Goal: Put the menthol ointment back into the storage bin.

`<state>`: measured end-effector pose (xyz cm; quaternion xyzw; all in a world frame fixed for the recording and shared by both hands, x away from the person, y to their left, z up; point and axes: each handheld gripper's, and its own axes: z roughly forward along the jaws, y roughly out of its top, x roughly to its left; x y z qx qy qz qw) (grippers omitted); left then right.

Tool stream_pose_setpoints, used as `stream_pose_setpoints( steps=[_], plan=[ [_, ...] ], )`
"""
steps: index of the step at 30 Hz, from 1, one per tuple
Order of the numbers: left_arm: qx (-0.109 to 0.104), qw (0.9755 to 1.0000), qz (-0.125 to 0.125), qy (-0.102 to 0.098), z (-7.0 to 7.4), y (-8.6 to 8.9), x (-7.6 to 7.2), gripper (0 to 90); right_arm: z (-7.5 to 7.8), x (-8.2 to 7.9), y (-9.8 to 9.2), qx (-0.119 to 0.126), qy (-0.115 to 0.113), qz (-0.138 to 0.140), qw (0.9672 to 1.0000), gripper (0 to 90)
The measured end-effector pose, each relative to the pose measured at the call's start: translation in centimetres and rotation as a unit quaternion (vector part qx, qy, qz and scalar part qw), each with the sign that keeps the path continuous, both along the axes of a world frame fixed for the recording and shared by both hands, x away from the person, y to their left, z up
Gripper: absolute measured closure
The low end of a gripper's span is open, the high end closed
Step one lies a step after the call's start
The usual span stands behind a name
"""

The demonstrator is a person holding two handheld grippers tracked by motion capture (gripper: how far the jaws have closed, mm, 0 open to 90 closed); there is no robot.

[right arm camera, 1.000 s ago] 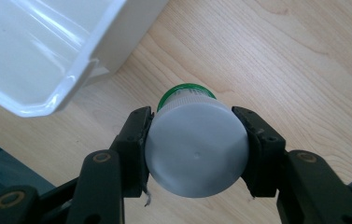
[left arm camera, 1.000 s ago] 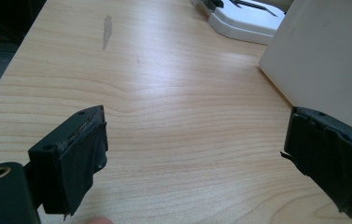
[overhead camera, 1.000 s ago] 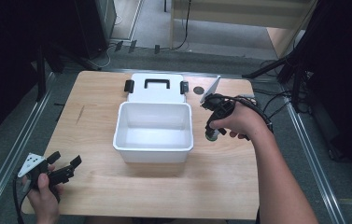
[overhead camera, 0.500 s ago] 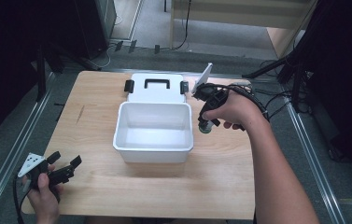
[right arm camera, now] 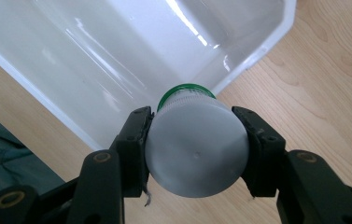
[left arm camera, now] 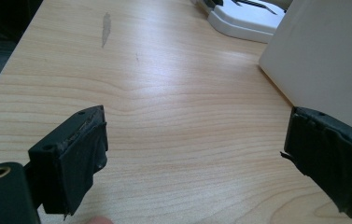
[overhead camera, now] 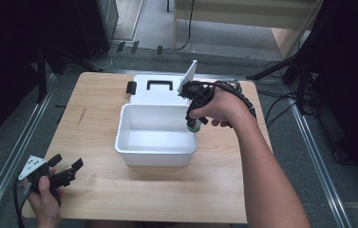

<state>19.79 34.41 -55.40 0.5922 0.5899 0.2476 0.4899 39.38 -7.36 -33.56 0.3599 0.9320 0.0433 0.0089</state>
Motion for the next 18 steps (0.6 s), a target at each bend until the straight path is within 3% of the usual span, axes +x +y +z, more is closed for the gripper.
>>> stream_pose_setpoints(
  steps=[10,18],
  plan=[
    [0.000,1.0000,-0.002,0.001,0.0,0.1,0.0,6.8,-0.8,0.4,1.7,0.008,-0.008,0.031,0.9995,51.5],
    [-0.002,1.0000,-0.002,0.001,0.0,0.1,0.0,6.8,-2.5,0.8,3.2,-0.001,-0.017,0.071,0.9973,51.5]
  ],
)
